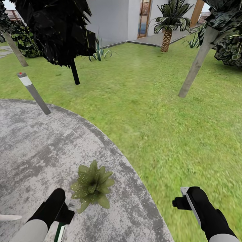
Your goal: Pick up the pesticide atomizer in the garden and spray insectifuge to fully cover both potted plants in the garden.
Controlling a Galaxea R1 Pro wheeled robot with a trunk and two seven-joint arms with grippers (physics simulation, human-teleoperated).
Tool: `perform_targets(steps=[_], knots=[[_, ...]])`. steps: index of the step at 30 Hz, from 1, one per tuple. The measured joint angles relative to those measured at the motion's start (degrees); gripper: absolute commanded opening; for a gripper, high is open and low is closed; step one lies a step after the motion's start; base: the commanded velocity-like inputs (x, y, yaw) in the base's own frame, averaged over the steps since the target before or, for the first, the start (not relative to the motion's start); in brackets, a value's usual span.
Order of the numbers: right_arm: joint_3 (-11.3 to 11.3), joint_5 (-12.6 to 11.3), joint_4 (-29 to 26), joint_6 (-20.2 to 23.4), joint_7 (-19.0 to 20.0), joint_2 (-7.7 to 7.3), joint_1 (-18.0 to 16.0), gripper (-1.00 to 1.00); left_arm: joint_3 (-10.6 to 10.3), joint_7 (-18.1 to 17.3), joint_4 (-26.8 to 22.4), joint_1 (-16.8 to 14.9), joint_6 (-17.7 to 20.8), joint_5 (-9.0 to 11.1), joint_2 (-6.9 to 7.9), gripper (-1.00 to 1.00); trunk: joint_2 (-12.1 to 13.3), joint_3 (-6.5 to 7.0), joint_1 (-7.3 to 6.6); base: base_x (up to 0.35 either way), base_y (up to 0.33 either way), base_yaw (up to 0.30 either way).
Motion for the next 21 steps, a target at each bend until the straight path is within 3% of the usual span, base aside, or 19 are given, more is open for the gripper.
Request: perform_targets(steps=[6,15,21], knots=[[0.0,0.0,0.0,0.0,0.0,0.00,0.0,1.00,0.2,-0.2,0.1,0.8,-0.1,0.0,0.00,-1.00,0.0,0.00,0.00,0.001,0.000,0.000],[0.0,0.1,0.0,0.0,0.0,0.00,0.0,1.00,0.2,-0.2,0.7,4.9,-0.1,0.0,0.17,-1.00,0.0,0.08,0.00,0.000,0.000,-0.072],[0.0,0.1,0.0,0.0,0.0,0.00,0.0,1.00,0.1,-0.1,0.6,5.0,-0.1,0.0,0.01,-1.00,0.0,0.09,0.00,0.000,0.000,-0.004]])
